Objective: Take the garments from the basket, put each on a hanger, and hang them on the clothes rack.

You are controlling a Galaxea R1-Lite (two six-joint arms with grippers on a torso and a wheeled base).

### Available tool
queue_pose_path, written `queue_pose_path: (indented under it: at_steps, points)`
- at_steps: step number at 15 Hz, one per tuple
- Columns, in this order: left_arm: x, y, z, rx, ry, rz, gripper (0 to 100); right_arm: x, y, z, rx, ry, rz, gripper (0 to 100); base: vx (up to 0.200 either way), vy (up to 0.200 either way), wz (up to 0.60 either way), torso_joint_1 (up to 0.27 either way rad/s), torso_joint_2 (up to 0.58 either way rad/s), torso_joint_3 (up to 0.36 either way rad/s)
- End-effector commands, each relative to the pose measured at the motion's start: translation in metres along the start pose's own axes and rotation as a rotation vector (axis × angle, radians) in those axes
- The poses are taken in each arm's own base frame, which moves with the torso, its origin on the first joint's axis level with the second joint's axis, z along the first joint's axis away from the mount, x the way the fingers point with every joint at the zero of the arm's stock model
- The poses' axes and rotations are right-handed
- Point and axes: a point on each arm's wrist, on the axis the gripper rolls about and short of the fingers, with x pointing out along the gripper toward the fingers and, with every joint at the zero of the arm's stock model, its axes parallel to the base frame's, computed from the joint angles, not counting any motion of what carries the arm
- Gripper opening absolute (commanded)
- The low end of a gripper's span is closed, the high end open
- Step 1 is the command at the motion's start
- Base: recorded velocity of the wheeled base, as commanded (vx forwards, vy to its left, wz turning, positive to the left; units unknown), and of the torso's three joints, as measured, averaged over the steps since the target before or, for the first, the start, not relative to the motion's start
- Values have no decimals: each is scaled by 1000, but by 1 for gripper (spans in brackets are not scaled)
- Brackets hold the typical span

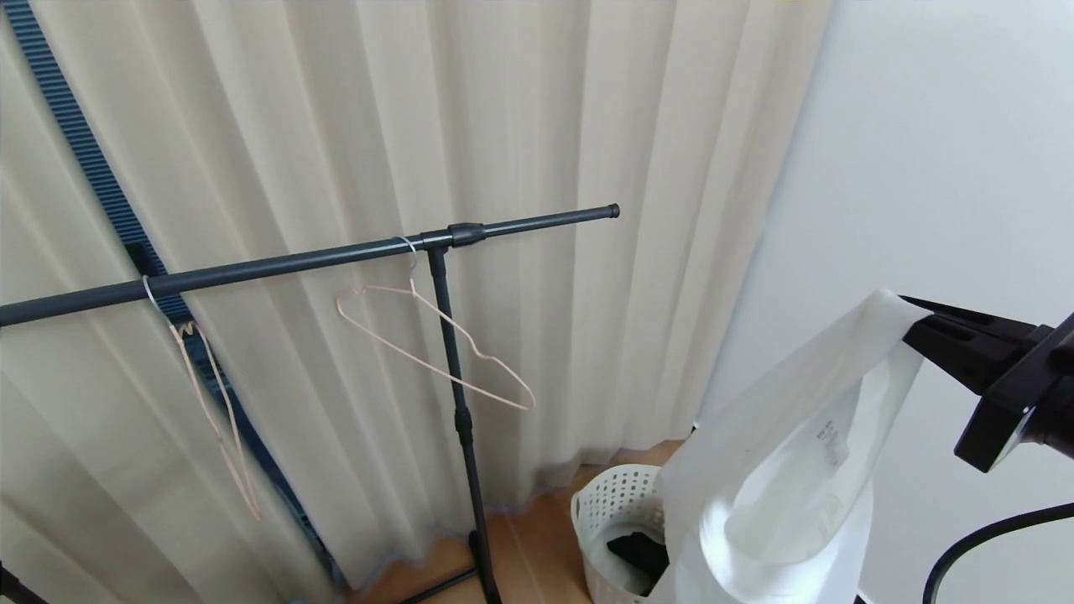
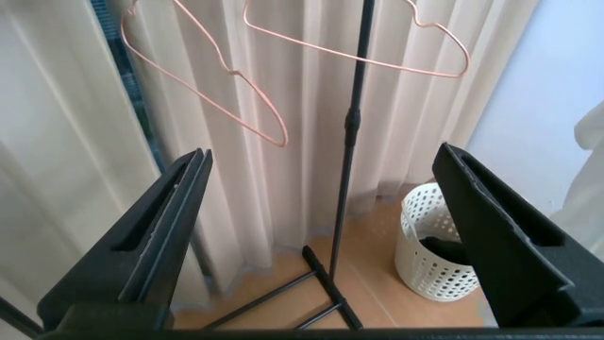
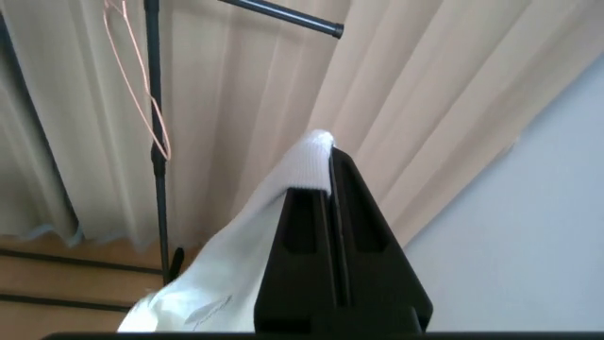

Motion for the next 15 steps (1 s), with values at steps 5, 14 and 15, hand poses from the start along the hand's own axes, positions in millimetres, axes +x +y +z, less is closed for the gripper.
queue_pose_path:
  at_steps: [5, 14, 15]
  points:
    - [0, 0, 0, -1, 0, 0, 100, 0, -1, -1, -2, 3, -3, 0, 0, 0, 600, 3, -1, -1]
    - [0, 0, 0, -4, 0, -3, 100, -3, -1, 0, 0, -7, -5, 0, 0, 0, 200, 1, 1, 2]
    - [0, 0, 0, -4, 0, -3, 100, -3, -1, 0, 0, -7, -5, 0, 0, 200, 0, 2, -2, 7]
